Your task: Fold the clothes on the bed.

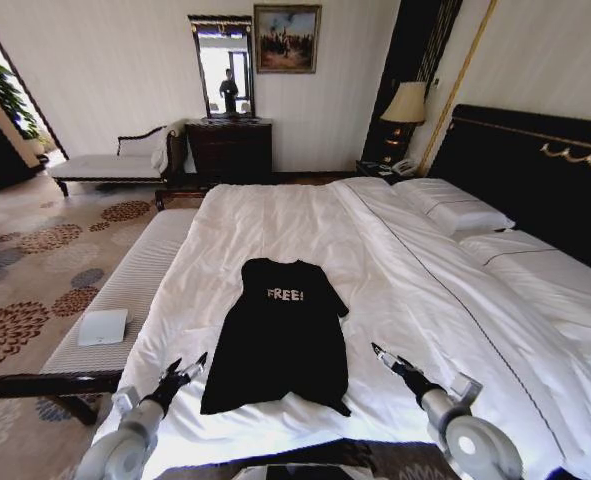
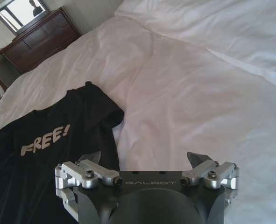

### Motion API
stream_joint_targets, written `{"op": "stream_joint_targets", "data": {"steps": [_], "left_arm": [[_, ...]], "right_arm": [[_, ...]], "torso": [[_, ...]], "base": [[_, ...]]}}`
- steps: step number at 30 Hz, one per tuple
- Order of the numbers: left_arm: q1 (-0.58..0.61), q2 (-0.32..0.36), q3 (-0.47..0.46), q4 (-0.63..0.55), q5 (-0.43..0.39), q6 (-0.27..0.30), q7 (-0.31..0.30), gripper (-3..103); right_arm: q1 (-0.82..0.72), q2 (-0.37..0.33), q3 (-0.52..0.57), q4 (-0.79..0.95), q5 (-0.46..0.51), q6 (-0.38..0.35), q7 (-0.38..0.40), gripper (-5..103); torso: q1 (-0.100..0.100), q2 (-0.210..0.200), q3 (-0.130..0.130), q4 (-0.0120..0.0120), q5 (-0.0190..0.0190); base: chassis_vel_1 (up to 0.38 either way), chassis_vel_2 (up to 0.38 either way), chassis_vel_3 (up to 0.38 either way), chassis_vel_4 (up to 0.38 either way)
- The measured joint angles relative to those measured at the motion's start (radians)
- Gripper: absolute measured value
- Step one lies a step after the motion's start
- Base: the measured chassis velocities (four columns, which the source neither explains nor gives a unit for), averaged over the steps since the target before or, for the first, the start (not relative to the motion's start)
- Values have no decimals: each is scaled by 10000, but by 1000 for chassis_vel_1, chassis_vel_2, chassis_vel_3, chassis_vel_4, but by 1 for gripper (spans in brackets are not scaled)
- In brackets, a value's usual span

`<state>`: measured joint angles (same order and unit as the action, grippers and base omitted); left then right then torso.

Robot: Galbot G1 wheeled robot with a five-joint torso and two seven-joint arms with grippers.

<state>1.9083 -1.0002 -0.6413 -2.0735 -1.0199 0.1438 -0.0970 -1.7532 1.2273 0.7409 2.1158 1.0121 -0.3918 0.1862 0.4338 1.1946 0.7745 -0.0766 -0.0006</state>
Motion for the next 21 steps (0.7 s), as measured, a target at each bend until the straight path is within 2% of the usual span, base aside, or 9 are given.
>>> {"op": "stream_joint_targets", "data": {"steps": [9, 21], "left_arm": [[1123, -476, 144, -2, -82, -86, 313, 97], [791, -590, 1099, 101, 70, 217, 278, 94]], "right_arm": [[303, 327, -284, -513, -221, -13, 104, 100], [493, 524, -390, -717, -241, -32, 139, 100]], "torso": [[1, -1, 1, -1, -2], [2, -2, 1, -4, -2]], "base": [[0, 0, 0, 0], [0, 0, 0, 0]]}}
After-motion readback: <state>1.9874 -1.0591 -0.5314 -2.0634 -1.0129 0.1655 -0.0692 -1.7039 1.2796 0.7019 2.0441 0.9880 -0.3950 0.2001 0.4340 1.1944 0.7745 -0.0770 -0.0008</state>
